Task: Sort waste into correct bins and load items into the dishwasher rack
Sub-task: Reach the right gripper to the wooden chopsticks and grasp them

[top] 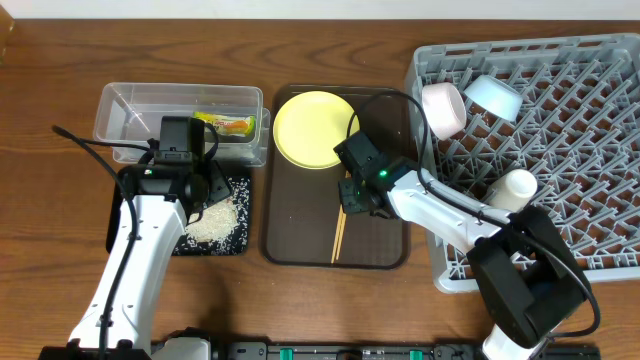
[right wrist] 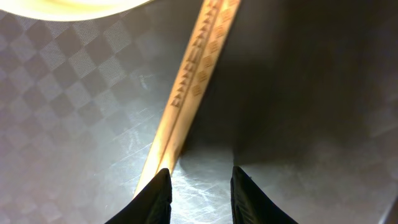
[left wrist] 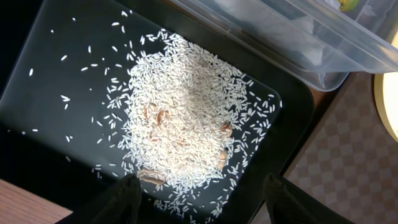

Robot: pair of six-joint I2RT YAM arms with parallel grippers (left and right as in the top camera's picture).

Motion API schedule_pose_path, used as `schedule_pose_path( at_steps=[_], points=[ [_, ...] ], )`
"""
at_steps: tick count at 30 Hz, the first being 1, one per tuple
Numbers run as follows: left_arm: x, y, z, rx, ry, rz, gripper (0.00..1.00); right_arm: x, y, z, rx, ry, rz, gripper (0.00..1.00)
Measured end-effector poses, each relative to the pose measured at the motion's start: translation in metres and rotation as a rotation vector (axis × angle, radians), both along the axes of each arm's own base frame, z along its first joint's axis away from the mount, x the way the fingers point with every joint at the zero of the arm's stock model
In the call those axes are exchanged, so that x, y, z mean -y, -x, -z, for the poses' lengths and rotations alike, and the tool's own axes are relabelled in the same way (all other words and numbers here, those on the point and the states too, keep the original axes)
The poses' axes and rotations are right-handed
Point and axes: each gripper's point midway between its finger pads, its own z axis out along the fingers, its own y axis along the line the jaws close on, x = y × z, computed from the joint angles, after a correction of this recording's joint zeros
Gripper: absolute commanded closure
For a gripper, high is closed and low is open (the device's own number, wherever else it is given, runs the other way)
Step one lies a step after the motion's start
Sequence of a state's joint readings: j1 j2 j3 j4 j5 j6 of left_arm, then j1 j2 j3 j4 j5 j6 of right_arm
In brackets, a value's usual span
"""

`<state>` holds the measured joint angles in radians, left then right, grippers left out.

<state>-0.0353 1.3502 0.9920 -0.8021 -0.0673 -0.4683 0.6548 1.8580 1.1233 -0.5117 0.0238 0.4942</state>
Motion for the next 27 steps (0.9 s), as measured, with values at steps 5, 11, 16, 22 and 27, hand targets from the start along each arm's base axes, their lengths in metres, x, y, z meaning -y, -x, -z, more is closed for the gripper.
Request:
schedule_pose_path(
  at_steps=[5, 11, 16, 22, 27],
  points=[
    [0.000, 0.000, 0.000, 0.000, 0.000, 0.000, 0.34, -0.002, -0.004, -0.001, 0.017, -0.008, 0.019, 0.69],
    [0.000, 0.000, 0.000, 0.000, 0.000, 0.000, 0.34, -0.011, 0.001, -0.002, 0.032, -0.005, -0.002, 0.70],
    [0.000, 0.000, 0.000, 0.000, 0.000, 0.000, 0.34, -0.013, 0.002, -0.002, 0.040, 0.007, -0.005, 0.69],
    [0.000, 0.000, 0.000, 0.000, 0.000, 0.000, 0.34, -0.009, 0.003, 0.010, 0.024, 0.036, 0.003, 0.69],
    [0.000, 0.000, 0.000, 0.000, 0.000, 0.000, 0.34, -0.008, 0.003, 0.010, 0.022, 0.041, 0.004, 0.70]
  ],
)
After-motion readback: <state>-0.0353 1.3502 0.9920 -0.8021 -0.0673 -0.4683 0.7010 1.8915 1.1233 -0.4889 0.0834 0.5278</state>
